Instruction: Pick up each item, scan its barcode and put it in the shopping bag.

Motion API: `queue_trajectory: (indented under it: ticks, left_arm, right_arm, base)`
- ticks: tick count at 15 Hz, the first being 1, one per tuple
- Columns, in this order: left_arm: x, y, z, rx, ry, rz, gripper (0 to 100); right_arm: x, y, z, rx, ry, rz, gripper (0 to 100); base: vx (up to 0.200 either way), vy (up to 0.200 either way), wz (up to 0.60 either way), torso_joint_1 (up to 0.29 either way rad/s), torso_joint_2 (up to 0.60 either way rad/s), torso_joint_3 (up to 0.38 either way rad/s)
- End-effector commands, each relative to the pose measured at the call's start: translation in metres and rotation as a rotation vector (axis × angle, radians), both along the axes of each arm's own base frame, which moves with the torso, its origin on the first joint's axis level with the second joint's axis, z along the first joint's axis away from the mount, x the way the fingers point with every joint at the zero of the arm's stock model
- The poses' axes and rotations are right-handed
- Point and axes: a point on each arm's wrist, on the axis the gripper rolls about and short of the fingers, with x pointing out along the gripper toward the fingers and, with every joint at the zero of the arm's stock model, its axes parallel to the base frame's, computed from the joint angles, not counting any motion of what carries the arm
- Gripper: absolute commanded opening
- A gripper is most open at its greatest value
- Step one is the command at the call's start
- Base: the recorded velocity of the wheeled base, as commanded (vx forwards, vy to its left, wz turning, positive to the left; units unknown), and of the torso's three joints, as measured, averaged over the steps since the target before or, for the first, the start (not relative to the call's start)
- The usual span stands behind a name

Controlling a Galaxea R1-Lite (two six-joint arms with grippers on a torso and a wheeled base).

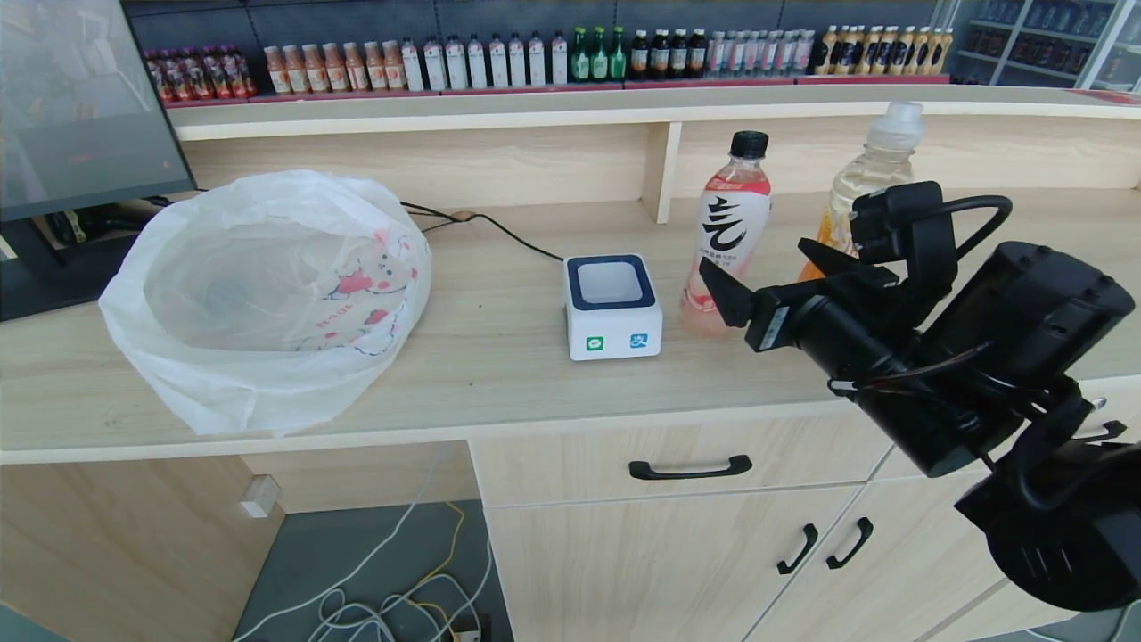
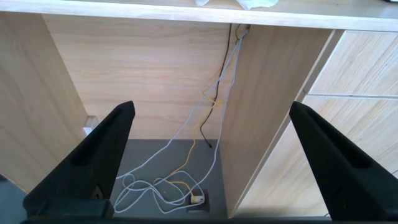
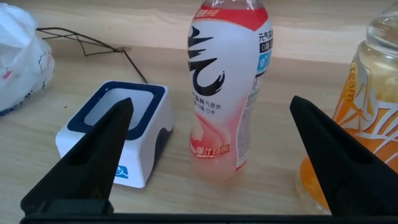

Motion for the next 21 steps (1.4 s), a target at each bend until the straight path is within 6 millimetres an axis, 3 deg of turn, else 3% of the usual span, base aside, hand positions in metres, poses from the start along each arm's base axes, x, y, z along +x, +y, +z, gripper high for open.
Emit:
queue_trajectory:
  ticks: [1, 3, 8, 21]
  left_arm:
    - [0.000, 0.000, 0.000, 0.000, 0.000, 0.000, 100]
    - [0.000, 0.000, 0.000, 0.000, 0.000, 0.001, 100]
    - [0.000, 0.000, 0.000, 0.000, 0.000, 0.001, 100]
    - [0.000, 0.000, 0.000, 0.000, 0.000, 0.001, 100]
  right_arm:
    - [0.012, 0.007, -0.008, -0.011, 0.021, -0.002, 100]
    - [0.016, 0.009, -0.010, -0.020, 0.044, 0.001, 100]
    - [0.033, -0.005, -0.011, 0.005, 0.073, -0.047, 100]
    - [0.077, 0.001, -0.003, 0.019, 0.045, -0.058, 100]
  base:
    - [0.000, 0.000, 0.00, 0.000, 0.00, 0.000]
    - [0.000, 0.000, 0.00, 0.000, 0.00, 0.000]
    - [0.000, 0.000, 0.00, 0.000, 0.00, 0.000]
    - [0.000, 0.000, 0.00, 0.000, 0.00, 0.000]
